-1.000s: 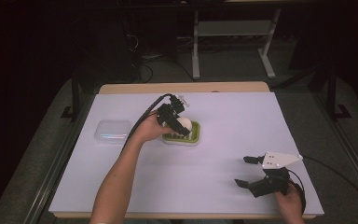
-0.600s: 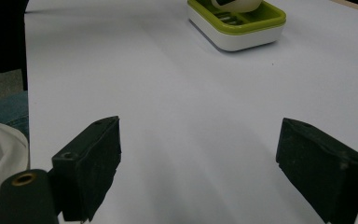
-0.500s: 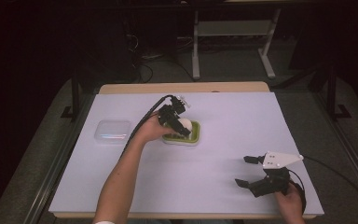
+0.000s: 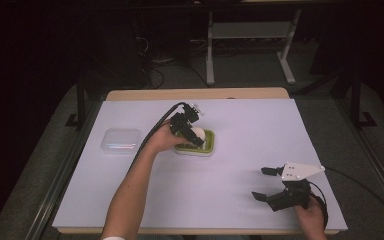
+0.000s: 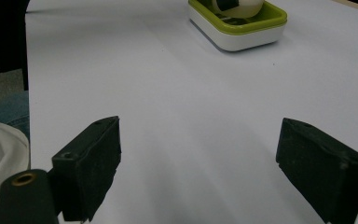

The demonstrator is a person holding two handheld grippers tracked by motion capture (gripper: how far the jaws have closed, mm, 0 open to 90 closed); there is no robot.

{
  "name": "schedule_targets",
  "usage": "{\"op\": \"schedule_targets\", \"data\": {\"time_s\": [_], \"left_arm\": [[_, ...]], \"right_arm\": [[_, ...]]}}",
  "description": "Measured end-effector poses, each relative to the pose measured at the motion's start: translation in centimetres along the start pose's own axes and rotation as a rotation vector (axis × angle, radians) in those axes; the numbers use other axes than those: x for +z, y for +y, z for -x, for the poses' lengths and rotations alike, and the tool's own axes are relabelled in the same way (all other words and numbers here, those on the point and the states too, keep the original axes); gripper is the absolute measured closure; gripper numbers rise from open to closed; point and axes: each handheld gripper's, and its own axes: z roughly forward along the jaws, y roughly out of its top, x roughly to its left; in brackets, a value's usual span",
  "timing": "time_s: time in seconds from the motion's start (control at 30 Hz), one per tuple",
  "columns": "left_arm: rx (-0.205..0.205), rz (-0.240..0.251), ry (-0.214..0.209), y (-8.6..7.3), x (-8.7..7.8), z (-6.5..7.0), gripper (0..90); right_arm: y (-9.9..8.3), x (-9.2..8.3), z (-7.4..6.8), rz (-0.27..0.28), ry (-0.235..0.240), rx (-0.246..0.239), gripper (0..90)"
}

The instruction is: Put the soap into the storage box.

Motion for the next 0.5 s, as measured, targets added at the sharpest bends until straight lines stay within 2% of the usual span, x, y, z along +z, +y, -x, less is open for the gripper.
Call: {"op": "schedule_targets", "data": {"time_s": [0.5], "left_arm": [[0.001,-0.024,0.006,-0.05,0.52,0.02,24.8]], "right_arm": [[0.0,0.02,0.0,0.001,0.002,-0.001,13.0]]}}
